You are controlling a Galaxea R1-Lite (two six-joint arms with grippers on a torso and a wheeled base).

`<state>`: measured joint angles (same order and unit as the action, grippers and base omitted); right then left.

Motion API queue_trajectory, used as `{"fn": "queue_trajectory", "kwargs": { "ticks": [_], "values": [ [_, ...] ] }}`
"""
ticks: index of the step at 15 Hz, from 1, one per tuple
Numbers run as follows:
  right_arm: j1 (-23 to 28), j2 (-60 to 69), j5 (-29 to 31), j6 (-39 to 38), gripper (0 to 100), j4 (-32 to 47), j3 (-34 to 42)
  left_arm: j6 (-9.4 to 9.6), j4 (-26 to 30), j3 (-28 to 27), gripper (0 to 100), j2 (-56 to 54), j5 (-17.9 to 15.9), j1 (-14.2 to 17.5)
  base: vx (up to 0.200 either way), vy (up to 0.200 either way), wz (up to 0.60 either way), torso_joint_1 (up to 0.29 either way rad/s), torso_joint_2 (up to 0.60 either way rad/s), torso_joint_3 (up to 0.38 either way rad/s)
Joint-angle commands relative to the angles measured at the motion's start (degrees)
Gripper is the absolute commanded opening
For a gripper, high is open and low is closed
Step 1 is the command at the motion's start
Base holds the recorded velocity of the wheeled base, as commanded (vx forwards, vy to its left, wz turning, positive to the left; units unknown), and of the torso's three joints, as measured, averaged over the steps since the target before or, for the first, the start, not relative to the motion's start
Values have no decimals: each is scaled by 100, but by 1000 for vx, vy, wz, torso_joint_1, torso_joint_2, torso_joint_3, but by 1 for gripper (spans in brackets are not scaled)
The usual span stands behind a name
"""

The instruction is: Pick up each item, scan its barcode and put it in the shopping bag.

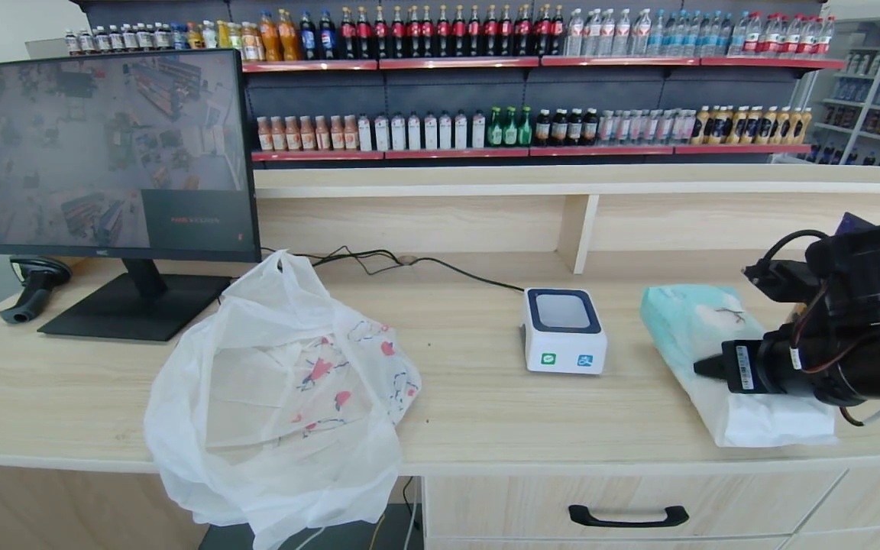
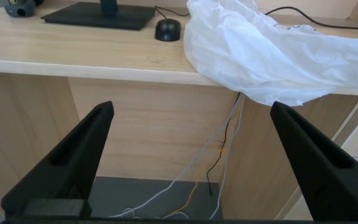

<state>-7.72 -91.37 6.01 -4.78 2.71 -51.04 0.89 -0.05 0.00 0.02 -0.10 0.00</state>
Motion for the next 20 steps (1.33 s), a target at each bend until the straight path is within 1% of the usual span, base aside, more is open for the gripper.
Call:
{"fn": "queue_trajectory", "kwargs": {
  "ticks": [1,4,6,9,11,14,17,19,20],
  "values": [
    [-46,444,5,12,0,-51,33,-1,-4,0,100,-2,1,0,0,0,0,0,0,0],
    [-55,1121,5,38,0,-33,103,-1,-4,0,100,-2,1,0,0,0,0,0,0,0],
    [-134,1482,-12,56,0,-130,323,-1,-4,0,100,-2,1,0,0,0,0,0,0,0],
    [-178,2088,5,179,0,-367,833,-1,-4,0,100,-2,1,0,0,0,0,0,0,0],
    [-186,2703,-3,381,0,-640,1360,-1,-4,0,100,-2,1,0,0,0,0,0,0,0],
    [-257,3398,-12,645,0,-1404,2133,-1,-4,0,100,-2,1,0,0,0,0,0,0,0],
    [-336,3969,-47,750,0,-1527,2608,-1,-4,0,100,-2,1,0,0,0,0,0,0,0],
    [-388,4136,-188,724,0,-1527,2652,-1,-4,0,100,-2,1,0,0,0,0,0,0,0],
    [-432,4224,-381,689,0,-1536,2617,-1,-4,0,100,-2,1,0,0,0,0,0,0,0]
  ]
}}
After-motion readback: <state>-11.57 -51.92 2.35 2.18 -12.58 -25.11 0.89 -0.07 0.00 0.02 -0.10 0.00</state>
